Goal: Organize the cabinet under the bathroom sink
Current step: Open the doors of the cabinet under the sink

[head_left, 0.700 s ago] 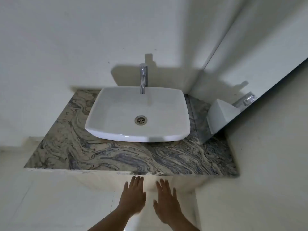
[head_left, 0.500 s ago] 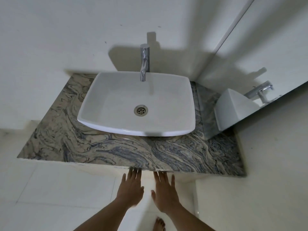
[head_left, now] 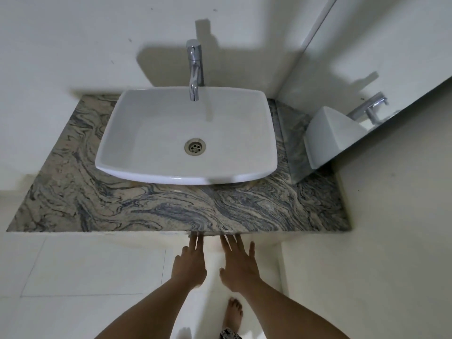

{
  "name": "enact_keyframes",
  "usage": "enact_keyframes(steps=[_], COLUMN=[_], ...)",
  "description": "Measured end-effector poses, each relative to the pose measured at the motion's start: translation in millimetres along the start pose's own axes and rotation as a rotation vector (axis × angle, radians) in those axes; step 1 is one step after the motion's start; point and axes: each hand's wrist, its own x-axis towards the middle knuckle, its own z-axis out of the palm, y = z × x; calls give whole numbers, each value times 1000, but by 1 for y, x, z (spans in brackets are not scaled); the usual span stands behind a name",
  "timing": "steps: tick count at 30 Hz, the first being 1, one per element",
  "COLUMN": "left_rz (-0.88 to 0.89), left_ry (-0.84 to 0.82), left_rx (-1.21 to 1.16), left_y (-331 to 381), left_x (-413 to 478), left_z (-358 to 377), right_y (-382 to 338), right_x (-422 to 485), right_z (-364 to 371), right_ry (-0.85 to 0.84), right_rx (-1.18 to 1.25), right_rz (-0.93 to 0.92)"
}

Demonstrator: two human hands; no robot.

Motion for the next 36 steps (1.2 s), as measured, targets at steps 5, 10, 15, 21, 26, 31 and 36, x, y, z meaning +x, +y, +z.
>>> enact_keyframes(steps=[5,10,15,21,26,31,36], left_rz=[141,230,360,538,698,830,826], left_ry=[15,-98,-248,-412,-428,-237,-217], left_rx=[141,-210,-219,-213,72,364,372], left_y=[-9,-4,15,75,142,213,273], left_x=[-28,-52,-75,-115,-125,-132,-126], left_z=[6,35,59,83,93,106,114], right_y=[-8,-16,-21,3,49,102,156], right_x=[-42,-95,-142,-199,-239,-262,-278], right_z=[21,53,92,116,130,139,129], right_ry=[-8,-21,119,380,489,475,461], right_rx=[75,240,604,1226,1157,1035,906], right_rz=[63,192,388,669,770,901,950])
